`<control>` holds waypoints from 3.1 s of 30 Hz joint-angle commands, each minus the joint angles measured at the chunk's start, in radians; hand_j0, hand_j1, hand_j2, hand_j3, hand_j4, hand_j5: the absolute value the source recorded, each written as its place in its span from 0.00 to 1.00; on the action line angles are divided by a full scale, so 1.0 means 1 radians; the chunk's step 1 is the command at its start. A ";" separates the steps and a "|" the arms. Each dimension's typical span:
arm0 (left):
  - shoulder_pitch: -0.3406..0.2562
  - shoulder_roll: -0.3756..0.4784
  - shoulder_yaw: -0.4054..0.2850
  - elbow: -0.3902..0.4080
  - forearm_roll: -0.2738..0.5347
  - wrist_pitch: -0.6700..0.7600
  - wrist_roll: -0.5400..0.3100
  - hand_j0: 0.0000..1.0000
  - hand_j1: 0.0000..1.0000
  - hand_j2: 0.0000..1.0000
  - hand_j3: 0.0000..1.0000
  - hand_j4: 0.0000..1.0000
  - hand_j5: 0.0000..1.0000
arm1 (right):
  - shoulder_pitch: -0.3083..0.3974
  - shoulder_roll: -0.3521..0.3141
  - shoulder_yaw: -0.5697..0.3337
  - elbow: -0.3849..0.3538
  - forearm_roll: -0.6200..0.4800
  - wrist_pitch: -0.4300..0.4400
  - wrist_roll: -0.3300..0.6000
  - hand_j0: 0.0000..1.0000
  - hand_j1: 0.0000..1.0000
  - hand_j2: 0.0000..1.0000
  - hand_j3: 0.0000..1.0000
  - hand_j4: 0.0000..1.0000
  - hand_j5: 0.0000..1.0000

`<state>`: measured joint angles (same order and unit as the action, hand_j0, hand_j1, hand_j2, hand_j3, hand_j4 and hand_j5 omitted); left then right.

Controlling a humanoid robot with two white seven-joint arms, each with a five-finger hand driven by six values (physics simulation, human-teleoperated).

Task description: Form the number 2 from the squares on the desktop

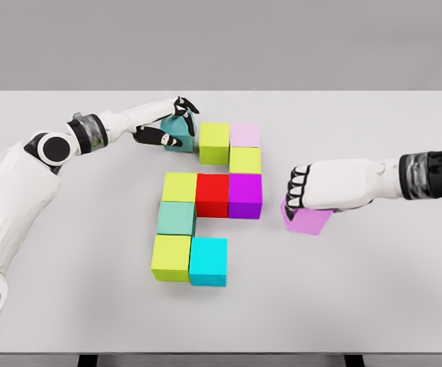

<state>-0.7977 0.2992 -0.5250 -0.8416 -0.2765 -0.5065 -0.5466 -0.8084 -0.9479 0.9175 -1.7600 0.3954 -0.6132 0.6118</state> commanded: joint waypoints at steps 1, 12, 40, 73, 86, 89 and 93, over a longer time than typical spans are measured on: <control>0.000 0.000 0.002 -0.001 0.006 0.003 0.000 0.41 0.41 0.41 0.41 0.41 0.41 | 0.000 0.001 0.017 -0.001 -0.021 0.002 -0.001 0.49 0.49 0.49 0.49 0.49 0.49; -0.002 -0.002 0.003 -0.004 0.011 0.013 0.004 0.77 0.77 0.77 0.77 0.77 0.77 | -0.014 0.035 0.067 -0.004 -0.038 0.002 -0.001 0.49 0.49 0.49 0.49 0.49 0.49; -0.074 0.005 -0.090 0.094 0.006 0.023 -0.007 1.00 1.00 1.00 1.00 1.00 1.00 | -0.060 0.060 0.126 -0.004 -0.098 0.002 -0.001 1.00 1.00 1.00 1.00 1.00 1.00; -0.109 0.017 -0.119 0.113 0.008 0.045 -0.064 1.00 1.00 1.00 1.00 1.00 1.00 | 0.031 -0.019 0.052 0.060 -0.082 0.002 -0.001 1.00 1.00 1.00 1.00 1.00 1.00; -0.109 0.032 -0.133 0.108 0.006 0.034 -0.064 1.00 1.00 1.00 1.00 1.00 1.00 | 0.029 -0.025 0.052 0.063 -0.089 0.002 -0.001 1.00 1.00 1.00 1.00 1.00 1.00; -0.109 0.032 -0.133 0.105 0.008 0.032 -0.064 1.00 1.00 1.00 1.00 1.00 1.00 | 0.031 -0.032 0.057 0.057 -0.087 0.002 -0.001 1.00 1.00 1.00 1.00 1.00 1.00; -0.109 0.032 -0.133 0.102 0.006 0.032 -0.064 1.00 1.00 1.00 1.00 1.00 1.00 | 0.046 -0.048 0.063 0.027 -0.086 0.002 -0.001 1.00 1.00 1.00 1.00 1.00 1.00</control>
<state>-0.9066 0.3311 -0.6599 -0.7369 -0.2754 -0.4754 -0.6112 -0.7593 -0.9881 0.9781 -1.7205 0.3149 -0.6134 0.6112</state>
